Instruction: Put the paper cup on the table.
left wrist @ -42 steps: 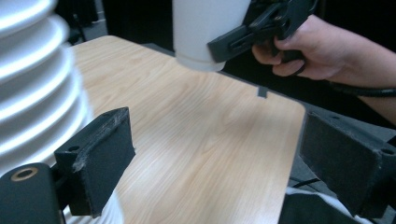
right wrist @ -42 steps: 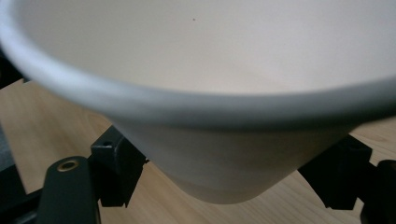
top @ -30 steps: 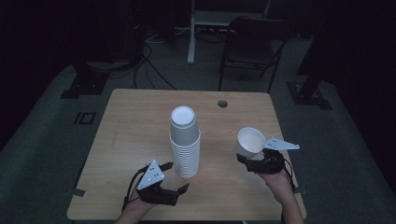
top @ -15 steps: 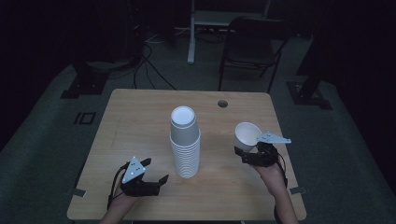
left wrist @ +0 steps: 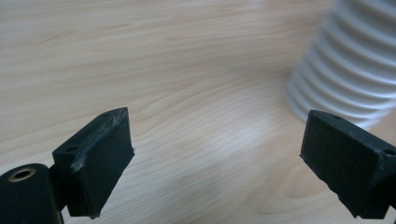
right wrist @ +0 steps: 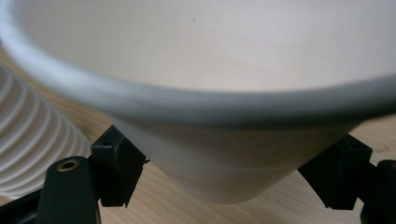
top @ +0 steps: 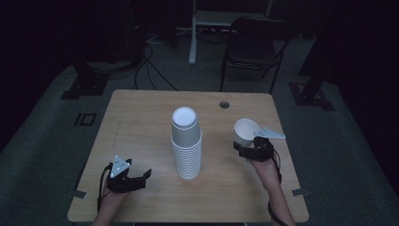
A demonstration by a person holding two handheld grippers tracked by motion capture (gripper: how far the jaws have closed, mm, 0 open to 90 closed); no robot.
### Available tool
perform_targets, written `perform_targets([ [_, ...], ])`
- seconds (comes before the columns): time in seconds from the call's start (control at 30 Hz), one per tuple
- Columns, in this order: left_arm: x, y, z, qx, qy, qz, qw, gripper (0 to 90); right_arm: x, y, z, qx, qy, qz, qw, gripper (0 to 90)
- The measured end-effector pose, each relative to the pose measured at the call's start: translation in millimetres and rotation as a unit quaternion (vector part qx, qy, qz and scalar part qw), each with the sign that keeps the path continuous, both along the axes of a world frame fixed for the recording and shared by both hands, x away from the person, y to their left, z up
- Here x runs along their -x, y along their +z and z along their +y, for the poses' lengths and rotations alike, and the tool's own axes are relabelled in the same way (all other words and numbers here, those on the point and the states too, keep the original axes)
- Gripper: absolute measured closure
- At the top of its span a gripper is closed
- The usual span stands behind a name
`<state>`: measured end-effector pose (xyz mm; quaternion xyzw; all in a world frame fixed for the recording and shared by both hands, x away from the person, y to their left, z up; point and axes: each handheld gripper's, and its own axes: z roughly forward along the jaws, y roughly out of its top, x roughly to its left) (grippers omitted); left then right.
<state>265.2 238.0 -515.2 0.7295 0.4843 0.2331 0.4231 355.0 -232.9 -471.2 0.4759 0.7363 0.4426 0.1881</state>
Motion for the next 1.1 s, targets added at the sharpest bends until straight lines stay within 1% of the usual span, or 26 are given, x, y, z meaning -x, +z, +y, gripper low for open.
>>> perform_targets([
  [0.07,-2.2,-4.3,3.4,0.001,0.011,0.014,0.9998,9.3,-3.1,-2.6,0.2,-0.004,-0.003,0.002,1.0000,22.3],
  [0.1,-2.7,-6.3,4.8,-0.003,0.021,0.018,0.9996,9.3,-4.7,-3.9,0.2,-0.005,-0.005,0.003,1.0000,22.3],
  [0.2,-4.5,-10.3,11.0,-0.002,0.046,0.032,0.9984,9.2,-9.8,-7.1,0.3,-0.010,-0.013,0.002,0.9999,22.3],
  [0.23,-5.0,-11.4,13.4,0.001,0.052,0.034,0.9981,9.1,-11.8,-8.0,0.0,-0.011,-0.016,0.001,0.9998,22.3],
  [0.27,-5.6,-12.5,15.2,0.000,0.059,0.038,0.9975,9.1,-13.8,-9.1,-0.5,-0.013,-0.017,0.000,0.9998,22.3],
  [0.3,-6.0,-13.5,16.5,-0.005,0.069,0.041,0.9968,8.3,-15.6,-10.2,-1.1,-0.017,-0.020,-0.001,0.9996,22.2],
  [0.37,-6.8,-15.3,19.9,-0.009,0.078,0.045,0.9959,7.5,-18.2,-12.0,-1.7,-0.022,-0.026,-0.006,0.9994,22.3],
  [0.4,-7.4,-16.3,21.2,-0.012,0.083,0.048,0.9953,4.0,-19.4,-12.7,-1.5,-0.023,-0.028,-0.007,0.9993,22.3],
  [0.43,-7.8,-16.9,22.8,-0.014,0.086,0.050,0.9950,2.0,-20.9,-13.6,-1.0,-0.024,-0.030,-0.006,0.9993,22.3],
  [0.5,-9.1,-18.3,25.1,-0.016,0.091,0.054,0.9943,2.0,-24.6,-15.4,1.5,-0.012,-0.031,-0.003,0.9995,22.2],
  [0.53,-9.5,-19.0,26.0,-0.021,0.092,0.056,0.9940,2.0,-26.5,-16.2,3.0,-0.005,-0.032,-0.001,0.9995,22.2],
  [0.63,-11.4,-22.3,27.6,-0.034,0.096,0.063,0.9928,2.0,-31.8,-17.3,6.5,0.001,-0.035,0.001,0.9994,22.2],
  [0.7,-13.6,-24.9,28.2,-0.037,0.093,0.075,0.9921,2.0,-35.1,-17.9,8.9,-0.002,-0.037,0.002,0.9993,22.2],
  [0.73,-14.2,-26.4,27.9,-0.041,0.095,0.076,0.9917,2.0,-36.9,-18.5,10.4,0.002,-0.037,0.002,0.9993,22.3],
  [0.77,-15.0,-28.0,27.8,-0.040,0.092,0.080,0.9917,2.0,-38.9,-19.3,11.7,0.003,-0.036,0.002,0.9994,22.2],
  [0.8,-15.7,-29.6,27.9,-0.043,0.092,0.087,0.9910,2.0,-40.6,-20.0,13.2,0.003,-0.038,0.003,0.9993,22.3],
  [0.9,-16.4,-33.6,26.9,-0.050,0.098,0.099,0.9891,2.1,-45.4,-22.3,17.4,0.007,-0.041,0.004,0.9991,22.3],
  [0.97,-16.2,-33.4,25.8,-0.055,0.102,0.095,0.9887,2.1,-47.3,-25.0,20.7,0.009,-0.042,0.004,0.9991,22.2],
  [1.03,-17.2,-33.9,24.5,-0.060,0.103,0.099,0.9879,2.0,-49.4,-29.2,24.4,0.012,-0.043,0.006,0.9990,22.3],
  [1.1,-17.9,-34.1,23.0,-0.073,0.105,0.101,0.9867,2.1,-51.7,-33.5,27.3,0.014,-0.046,0.012,0.9988,22.2],
])
